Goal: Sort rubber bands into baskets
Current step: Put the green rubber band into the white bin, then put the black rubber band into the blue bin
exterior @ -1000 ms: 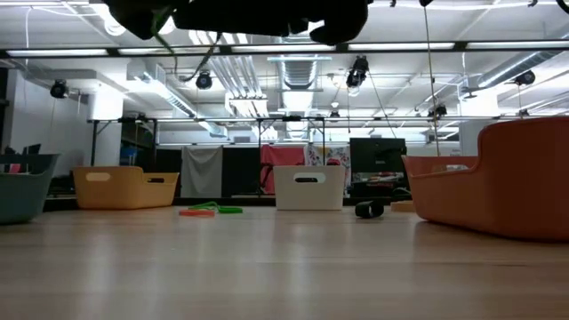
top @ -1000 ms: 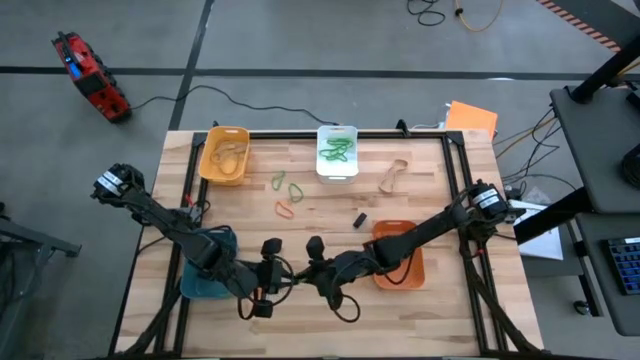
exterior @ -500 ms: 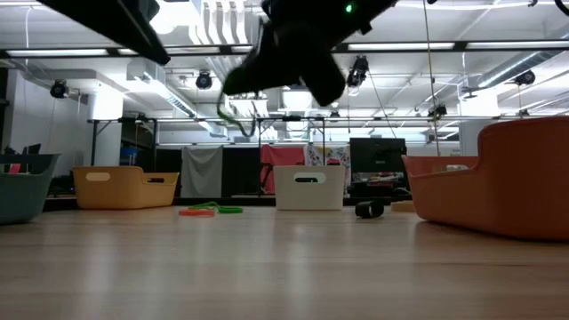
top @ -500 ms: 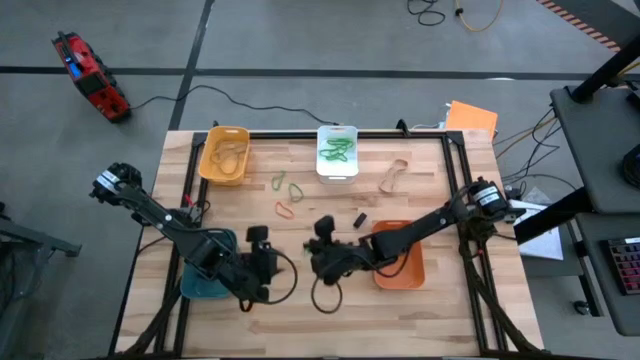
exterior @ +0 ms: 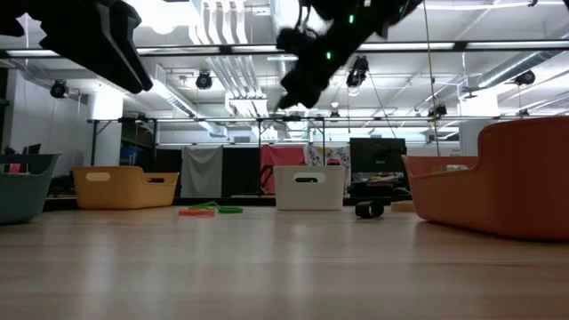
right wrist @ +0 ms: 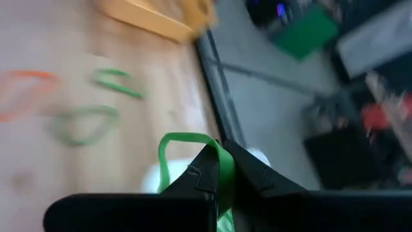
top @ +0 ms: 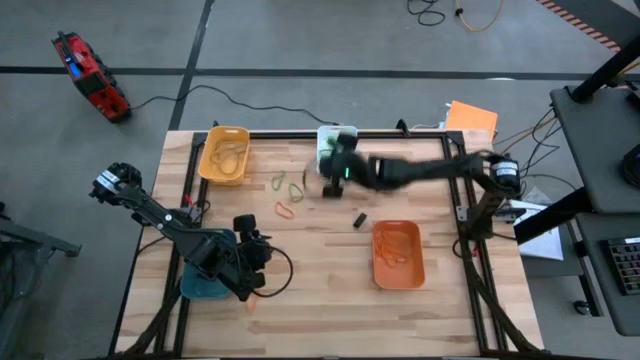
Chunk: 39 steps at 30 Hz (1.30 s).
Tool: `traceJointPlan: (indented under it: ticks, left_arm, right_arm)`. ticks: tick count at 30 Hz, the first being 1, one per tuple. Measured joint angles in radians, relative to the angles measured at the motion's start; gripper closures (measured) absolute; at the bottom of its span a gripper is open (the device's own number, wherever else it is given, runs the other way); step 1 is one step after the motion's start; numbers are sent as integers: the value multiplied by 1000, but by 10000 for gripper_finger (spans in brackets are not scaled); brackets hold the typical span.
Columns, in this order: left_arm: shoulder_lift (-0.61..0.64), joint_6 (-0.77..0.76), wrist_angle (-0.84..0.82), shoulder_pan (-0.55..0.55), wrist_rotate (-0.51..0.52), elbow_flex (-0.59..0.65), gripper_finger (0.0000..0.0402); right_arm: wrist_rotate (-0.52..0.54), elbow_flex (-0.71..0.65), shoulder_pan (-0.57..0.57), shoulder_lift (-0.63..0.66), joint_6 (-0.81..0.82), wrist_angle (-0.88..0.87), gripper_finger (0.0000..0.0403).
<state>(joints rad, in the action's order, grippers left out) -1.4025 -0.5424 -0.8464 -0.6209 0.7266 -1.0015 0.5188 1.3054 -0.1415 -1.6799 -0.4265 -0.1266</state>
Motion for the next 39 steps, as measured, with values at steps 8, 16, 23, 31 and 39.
traceJointPlan:
  ticks: [8, 16, 23, 31, 39]
  left_arm:
    - [0, -2, -3, 1, 99, 3, 260]
    - [0, 43, -11, 19, 243, 15, 261]
    - [0, 106, -12, 82, 408, 65, 261]
    - [0, 80, 32, 134, 198, 76, 261]
    - [0, 100, 254, 116, 67, 87, 261]
  right_arm:
    - [-479, 0, -387, -49, 279, -65, 390]
    - [-675, 1, -496, -57, 458, -58, 343]
    - [-677, 45, -501, -57, 491, -112, 258]
    - [-807, 137, -394, -30, 494, -364, 230]
    - [-809, 149, -180, 12, 416, -644, 245]
